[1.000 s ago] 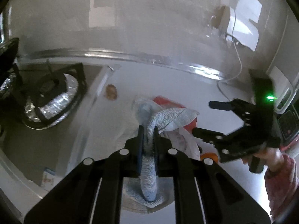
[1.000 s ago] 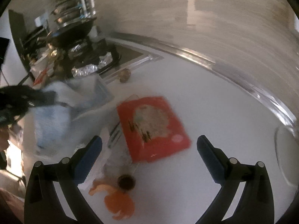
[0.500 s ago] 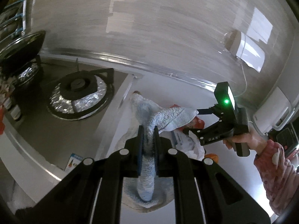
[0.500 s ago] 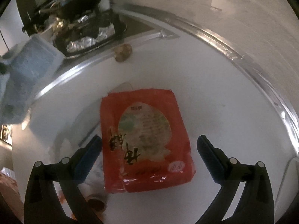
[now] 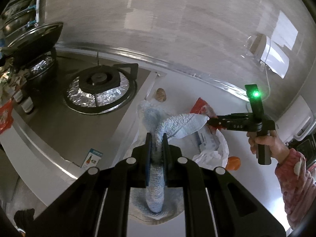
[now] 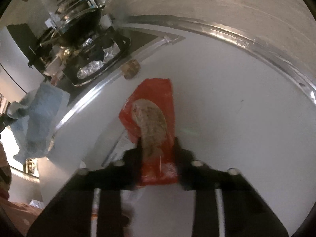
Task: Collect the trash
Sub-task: 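Grasp the blue-grey cloth with the left tool while the right tool grasps the red snack package, then carry cloth and red package down and release both into the green basket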
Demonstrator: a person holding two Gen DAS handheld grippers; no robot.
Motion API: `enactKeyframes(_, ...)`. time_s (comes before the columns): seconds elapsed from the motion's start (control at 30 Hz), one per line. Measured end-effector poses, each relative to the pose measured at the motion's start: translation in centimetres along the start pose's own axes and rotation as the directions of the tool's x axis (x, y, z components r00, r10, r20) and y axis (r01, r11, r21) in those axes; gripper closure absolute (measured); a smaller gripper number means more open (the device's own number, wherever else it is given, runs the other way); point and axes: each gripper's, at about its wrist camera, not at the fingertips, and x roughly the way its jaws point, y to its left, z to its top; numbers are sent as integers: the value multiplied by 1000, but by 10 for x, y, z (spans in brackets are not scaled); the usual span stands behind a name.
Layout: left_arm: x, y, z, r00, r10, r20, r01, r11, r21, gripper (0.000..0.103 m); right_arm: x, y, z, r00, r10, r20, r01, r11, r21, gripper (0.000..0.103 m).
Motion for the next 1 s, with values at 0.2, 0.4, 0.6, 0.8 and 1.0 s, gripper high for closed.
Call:
enactKeyframes(0.2,-17,6,-6,1000,-3,17,3,1000,7,94,-26,18,2,998,-14,68,13,1000,14,87)
enactKeyframes(0.4,-49,10,-21,999,-26,26,25,999,38,94,-67,70,-12,988,-38,147,39,999,0,87)
enactKeyframes(0.6,-91,18,-63,999,-44,-11,45,990,130,94,-86,160,-62,988,-1,156,6,999,-34,87)
enactKeyframes(0.8,-115,37,-124,996,-31,-89,47,982,182,93,-77,234,-122,992,57,117,-59,998,21,87)
enactKeyframes(1.0,-120,58,-189,983,-63,-172,91,983,159,93,-59,283,-175,997,71,22,-72,995,74,86)
